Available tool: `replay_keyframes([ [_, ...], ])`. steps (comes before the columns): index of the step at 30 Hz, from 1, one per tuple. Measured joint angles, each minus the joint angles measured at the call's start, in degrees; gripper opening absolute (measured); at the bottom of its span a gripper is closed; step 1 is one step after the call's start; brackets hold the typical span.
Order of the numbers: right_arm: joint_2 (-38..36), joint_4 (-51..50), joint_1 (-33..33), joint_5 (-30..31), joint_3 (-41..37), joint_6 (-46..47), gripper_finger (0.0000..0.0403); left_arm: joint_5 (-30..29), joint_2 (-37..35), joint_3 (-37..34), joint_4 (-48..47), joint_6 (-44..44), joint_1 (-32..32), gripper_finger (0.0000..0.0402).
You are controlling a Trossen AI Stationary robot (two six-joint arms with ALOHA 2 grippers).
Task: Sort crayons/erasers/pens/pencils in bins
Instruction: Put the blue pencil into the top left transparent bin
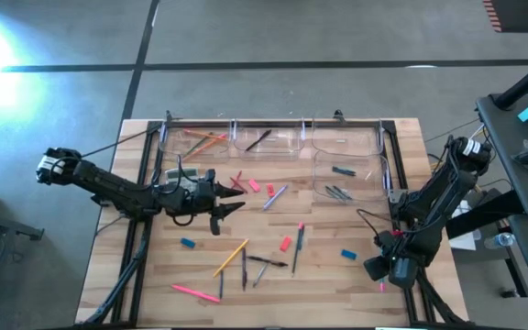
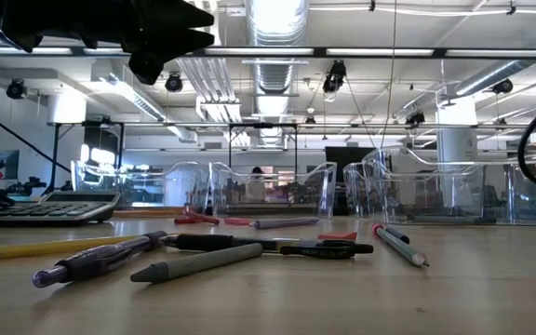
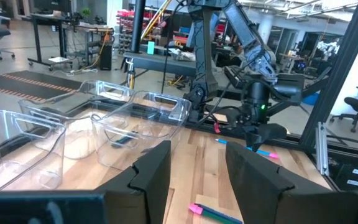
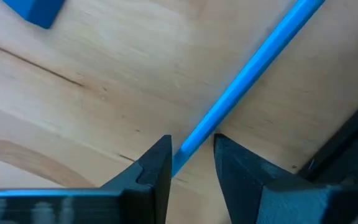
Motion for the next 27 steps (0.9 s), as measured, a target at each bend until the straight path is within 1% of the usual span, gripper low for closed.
replay_keyframes([
  [5, 1.86, -0.44, 0.0, 0.03, 0.67, -1.28, 0.0099, 0.0, 0.0, -0.02, -0.03, 0.0, 0.0, 0.0141],
  [14, 1.58, -2.05, -0.08, 0.49, 2.31, -3.22, 0.0029, -0.02, 0.0, -0.02, 0.0, 0.0, -0.02, 0.0141],
  [17, 0.08, -3.04, -0.09, 1.08, 3.2, -3.69, 0.0015, -0.02, 0.0, -0.02, 0.0, 0.0, -0.02, 0.0141],
  [20, -1.46, -5.86, -0.04, 3.02, 4.89, -3.62, 0.0012, -0.02, 0.0, -0.04, -0.03, 0.0, -0.02, 0.0141],
  [24, -3.52, -8.27, -0.26, 8.69, 6.93, -3.58, 0.001, -0.02, 0.0, -0.04, -0.03, 0.0, -0.02, 0.0141],
  [27, -4.48, -9.11, -0.28, 12.23, 8.27, -5.54, 0.001, -0.02, 0.0, -0.04, -0.04, 0.0, -0.04, 0.0141],
])
